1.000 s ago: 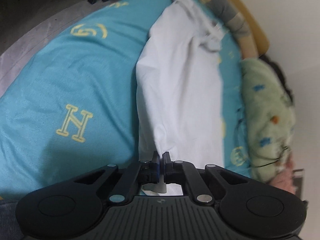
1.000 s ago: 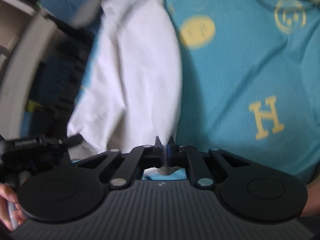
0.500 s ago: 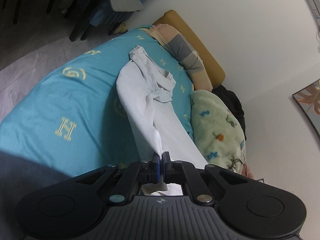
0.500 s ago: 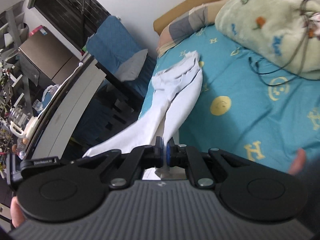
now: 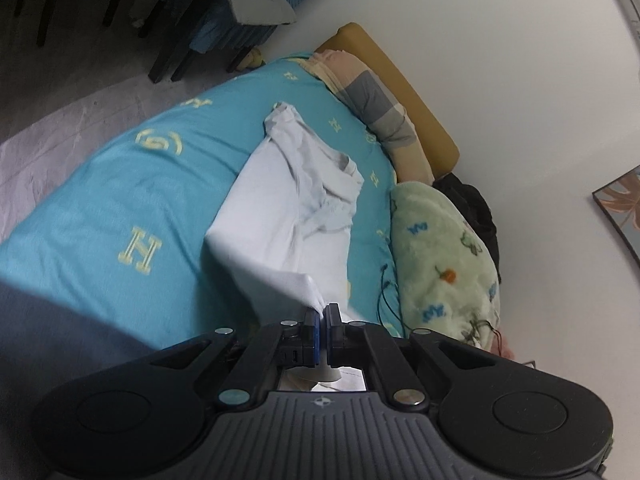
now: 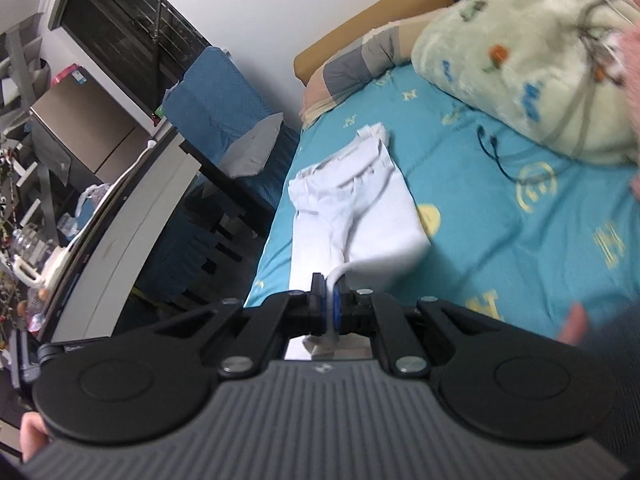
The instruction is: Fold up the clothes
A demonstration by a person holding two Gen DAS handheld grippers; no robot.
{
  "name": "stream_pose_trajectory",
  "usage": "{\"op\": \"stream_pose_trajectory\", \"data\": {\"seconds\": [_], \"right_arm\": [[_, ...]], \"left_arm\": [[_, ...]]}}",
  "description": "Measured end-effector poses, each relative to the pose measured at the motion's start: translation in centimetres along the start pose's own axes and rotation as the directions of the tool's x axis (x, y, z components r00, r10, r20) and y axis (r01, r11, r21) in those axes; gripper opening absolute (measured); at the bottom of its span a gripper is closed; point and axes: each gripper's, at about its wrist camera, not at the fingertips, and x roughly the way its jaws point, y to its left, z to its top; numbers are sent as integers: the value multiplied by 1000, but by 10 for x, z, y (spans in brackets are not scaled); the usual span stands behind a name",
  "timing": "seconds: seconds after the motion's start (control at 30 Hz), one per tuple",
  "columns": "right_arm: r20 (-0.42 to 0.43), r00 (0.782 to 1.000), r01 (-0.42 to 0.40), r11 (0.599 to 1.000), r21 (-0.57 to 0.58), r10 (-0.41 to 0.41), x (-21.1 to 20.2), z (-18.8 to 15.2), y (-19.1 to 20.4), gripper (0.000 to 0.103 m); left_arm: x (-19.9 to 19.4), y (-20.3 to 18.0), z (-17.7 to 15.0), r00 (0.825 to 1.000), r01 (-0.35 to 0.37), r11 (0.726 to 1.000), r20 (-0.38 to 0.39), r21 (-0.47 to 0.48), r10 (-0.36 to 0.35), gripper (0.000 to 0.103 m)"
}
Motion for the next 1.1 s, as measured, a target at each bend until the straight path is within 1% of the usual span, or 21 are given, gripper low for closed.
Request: {"op": "stream_pose_trajectory", "data": {"seconds": [0.1, 0.2, 0.3, 0.33, 0.4, 0.47, 0.57, 0.63, 0.7, 0.8, 0.9, 0.97, 1.0, 1.07, 1.1], "right_arm": [[4, 1000, 18, 1000, -17, -18, 43, 28, 3, 7], [1, 999, 39, 999, -11, -39, 89, 56, 0, 7], [10, 998, 62, 998, -29, -62, 132, 81, -5, 7], [29, 997, 69, 997, -47, -68, 143, 89, -6, 7], [77, 994, 86, 992, -91, -80, 165, 101, -9, 7], [120, 989, 101, 985, -137, -85, 186, 108, -12, 7], [144, 984, 133, 973, -187, -107, 224, 111, -25, 7], [151, 982, 147, 964, -223, -114, 252, 111, -34, 7], [155, 981, 158, 949, -274, -118, 279, 105, -42, 7], [135, 980, 186, 925, -330, -149, 318, 95, -55, 8], [111, 977, 206, 924, -322, -180, 345, 87, -70, 8], [93, 977, 211, 924, -319, -191, 354, 83, -77, 9], [86, 977, 212, 923, -320, -195, 356, 82, -79, 9], [81, 977, 214, 922, -323, -198, 356, 82, -78, 10], [76, 976, 217, 921, -325, -204, 356, 83, -76, 10]], "left_arm": [[32, -5, 32, 999, -32, 999, 38, 33, 31, 3], [66, -6, 63, 996, -49, 997, 83, 59, 44, 3], [102, -14, 90, 986, -109, 988, 136, 113, 93, 3], [114, -18, 97, 979, -141, 978, 169, 152, 115, 3], [137, -26, 104, 960, -210, 948, 236, 240, 153, 3], [160, -29, 110, 940, -263, 921, 291, 289, 177, 3], [196, -24, 115, 918, -298, 889, 359, 349, 167, 3], [222, -16, 116, 907, -324, 866, 386, 382, 169, 3], [248, -4, 117, 900, -349, 846, 396, 403, 183, 3], [285, 15, 121, 896, -389, 816, 382, 427, 226, 3], [316, 33, 123, 902, -406, 793, 340, 455, 266, 4], [326, 39, 122, 909, -398, 789, 314, 468, 272, 4], [330, 40, 121, 913, -392, 787, 303, 476, 272, 7], [332, 39, 118, 910, -403, 774, 305, 489, 282, 13], [332, 37, 117, 910, -404, 771, 301, 492, 284, 23]]}}
